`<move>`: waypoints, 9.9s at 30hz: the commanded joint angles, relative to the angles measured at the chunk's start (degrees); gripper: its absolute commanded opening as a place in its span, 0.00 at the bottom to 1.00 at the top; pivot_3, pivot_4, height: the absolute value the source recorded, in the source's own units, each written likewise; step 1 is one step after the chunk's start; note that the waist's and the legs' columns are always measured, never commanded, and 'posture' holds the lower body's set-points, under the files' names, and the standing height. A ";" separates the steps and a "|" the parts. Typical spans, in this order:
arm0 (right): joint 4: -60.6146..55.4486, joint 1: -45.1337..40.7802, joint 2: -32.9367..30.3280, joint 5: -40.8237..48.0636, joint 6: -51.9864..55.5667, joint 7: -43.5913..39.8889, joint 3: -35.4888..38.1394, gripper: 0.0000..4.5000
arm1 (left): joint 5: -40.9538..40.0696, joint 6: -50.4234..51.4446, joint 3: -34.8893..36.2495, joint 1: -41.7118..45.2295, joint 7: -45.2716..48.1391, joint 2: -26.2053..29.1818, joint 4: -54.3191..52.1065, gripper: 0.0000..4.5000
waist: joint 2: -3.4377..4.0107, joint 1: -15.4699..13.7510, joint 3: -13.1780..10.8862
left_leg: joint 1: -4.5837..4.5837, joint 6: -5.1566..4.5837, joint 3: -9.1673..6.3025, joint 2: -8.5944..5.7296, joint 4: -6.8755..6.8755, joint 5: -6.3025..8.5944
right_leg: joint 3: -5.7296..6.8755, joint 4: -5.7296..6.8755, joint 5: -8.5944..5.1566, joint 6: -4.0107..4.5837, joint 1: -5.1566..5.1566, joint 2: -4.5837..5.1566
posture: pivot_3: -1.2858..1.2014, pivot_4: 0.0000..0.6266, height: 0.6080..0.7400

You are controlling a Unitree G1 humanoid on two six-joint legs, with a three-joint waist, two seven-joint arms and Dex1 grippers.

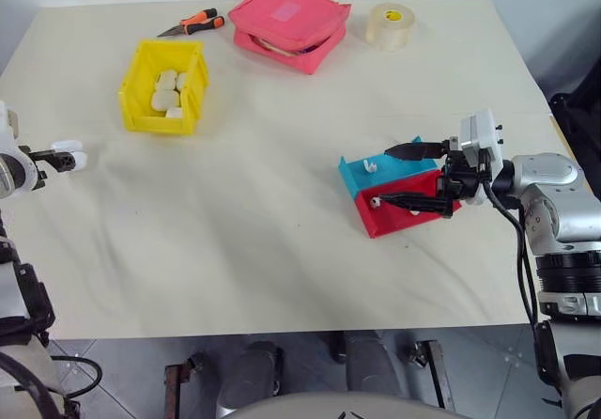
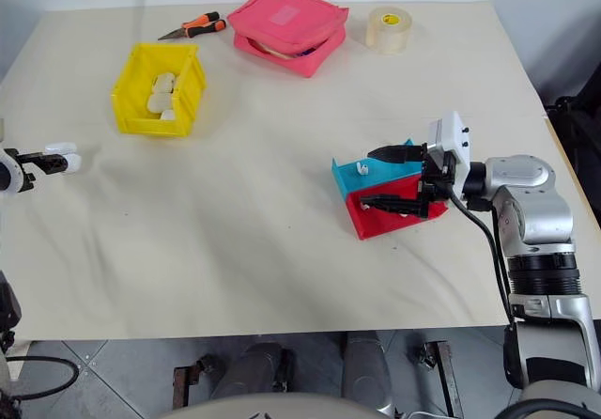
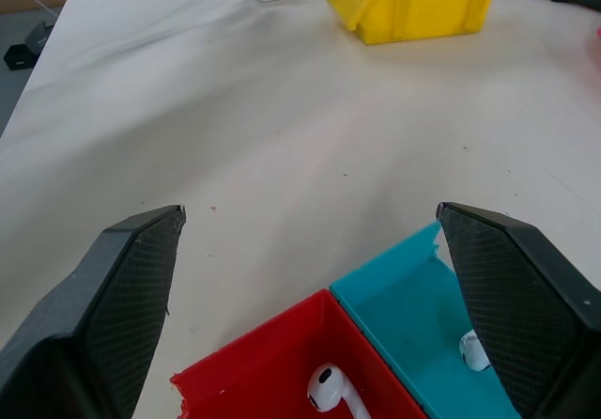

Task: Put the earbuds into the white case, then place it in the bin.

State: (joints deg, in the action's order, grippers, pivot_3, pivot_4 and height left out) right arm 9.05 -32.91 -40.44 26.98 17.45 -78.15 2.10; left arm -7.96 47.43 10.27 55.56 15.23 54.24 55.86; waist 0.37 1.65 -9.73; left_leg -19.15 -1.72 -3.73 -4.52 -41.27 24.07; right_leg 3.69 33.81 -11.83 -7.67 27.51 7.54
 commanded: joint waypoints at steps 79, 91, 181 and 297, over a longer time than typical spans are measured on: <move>-4.77 1.73 -3.10 -0.15 3.27 2.88 2.71 1.00 | -10.16 5.46 0.16 -28.66 25.14 -2.63 -51.69 0.62 | -0.03 -0.23 0.02 | -0.09 -0.01 -0.05 0.16 -0.21 0.01 | -0.11 0.09 0.00 0.00 0.03 0.14 | 0.52 0.24 1.00; -6.81 3.66 -3.85 0.76 4.02 4.25 3.25 1.00 | -11.39 12.52 -6.07 -29.93 29.76 1.23 -59.18 1.00 | -0.02 -0.22 0.02 | -0.05 -0.01 -0.06 0.15 -0.19 0.01 | -0.12 0.07 0.01 0.01 -0.01 0.11 | 0.52 0.24 1.00; -46.61 29.00 -11.03 5.65 31.60 36.51 19.51 1.00 | -22.33 -54.96 -6.80 -11.44 74.08 -42.43 -21.00 0.62 | 0.08 -3.29 0.07 | -0.12 -0.28 0.23 0.05 -0.56 0.14 | -0.09 -0.18 0.32 0.08 -0.22 0.00 | 0.52 0.24 1.00; 5.70 -5.90 -15.08 -33.05 -25.61 4.23 -15.07 0.72 | -23.40 -46.62 -9.34 -32.23 49.28 -41.12 -55.65 0.62 | 0.14 -2.93 0.06 | 0.72 -0.63 0.60 0.29 -0.03 0.34 | -0.47 -1.37 0.73 -0.18 -1.05 -0.12 | 0.52 0.24 1.00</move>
State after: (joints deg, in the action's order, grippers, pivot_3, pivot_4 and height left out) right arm 16.20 -37.83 -54.92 -6.83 -7.52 -73.76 -14.81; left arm -29.88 1.22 1.09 23.26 64.54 13.18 2.57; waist 0.51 -1.28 -9.67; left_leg -18.43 -2.35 -3.13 -4.23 -41.30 24.41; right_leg 3.21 32.44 -11.09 -7.85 26.46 7.42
